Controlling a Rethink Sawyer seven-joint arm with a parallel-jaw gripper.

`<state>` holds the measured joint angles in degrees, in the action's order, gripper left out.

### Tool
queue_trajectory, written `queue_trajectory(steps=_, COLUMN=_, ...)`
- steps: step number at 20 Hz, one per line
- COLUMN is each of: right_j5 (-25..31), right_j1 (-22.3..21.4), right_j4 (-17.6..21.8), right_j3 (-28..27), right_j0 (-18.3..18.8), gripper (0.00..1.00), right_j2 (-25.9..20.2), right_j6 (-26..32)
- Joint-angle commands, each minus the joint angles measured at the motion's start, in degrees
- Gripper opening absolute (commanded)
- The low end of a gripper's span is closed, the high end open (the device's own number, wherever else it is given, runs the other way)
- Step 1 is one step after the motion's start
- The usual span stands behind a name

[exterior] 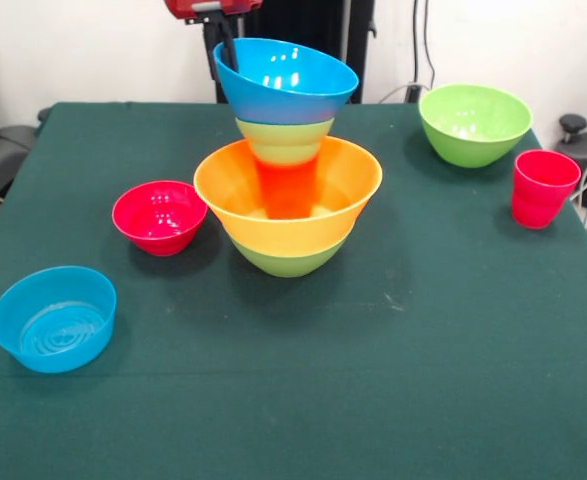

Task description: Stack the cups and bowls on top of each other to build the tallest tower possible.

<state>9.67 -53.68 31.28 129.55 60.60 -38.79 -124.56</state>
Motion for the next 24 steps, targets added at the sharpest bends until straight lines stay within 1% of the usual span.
queue_trajectory(steps=1, right_j5=0.82, right_j1=3.31, right_j4=1.87, right_j3=-3.07, right_j0=0.02, gripper=0.00, right_j2=-5.67, right_j6=3.34)
queue_trajectory(steps=9, right_j5=-1.12, right_j1=5.05, right_j4=2.98, right_j3=-5.37, right_j0=-2.78, gripper=0.00, right_j2=-3.93, right_j6=1.35)
queue_trajectory(steps=12, right_j5=-0.98, right_j1=4.64, right_j4=3.17, right_j3=-5.12, right_j0=-2.85, gripper=0.00, right_j2=-3.60, right_j6=1.35)
queue_trajectory(steps=16, right_j5=-1.16, right_j1=5.19, right_j4=3.91, right_j3=-5.72, right_j0=-2.85, gripper=0.00, right_j2=-3.21, right_j6=1.75)
queue_trajectory(steps=19, right_j5=-1.10, right_j1=4.74, right_j4=4.52, right_j3=-5.80, right_j0=-3.69, gripper=0.00, right_j2=-2.01, right_j6=1.54)
queue_trajectory(steps=24, right_j5=0.05, right_j1=4.59, right_j4=4.77, right_j3=-5.82, right_j0=-2.85, gripper=0.00, right_j2=-2.15, right_j6=2.55)
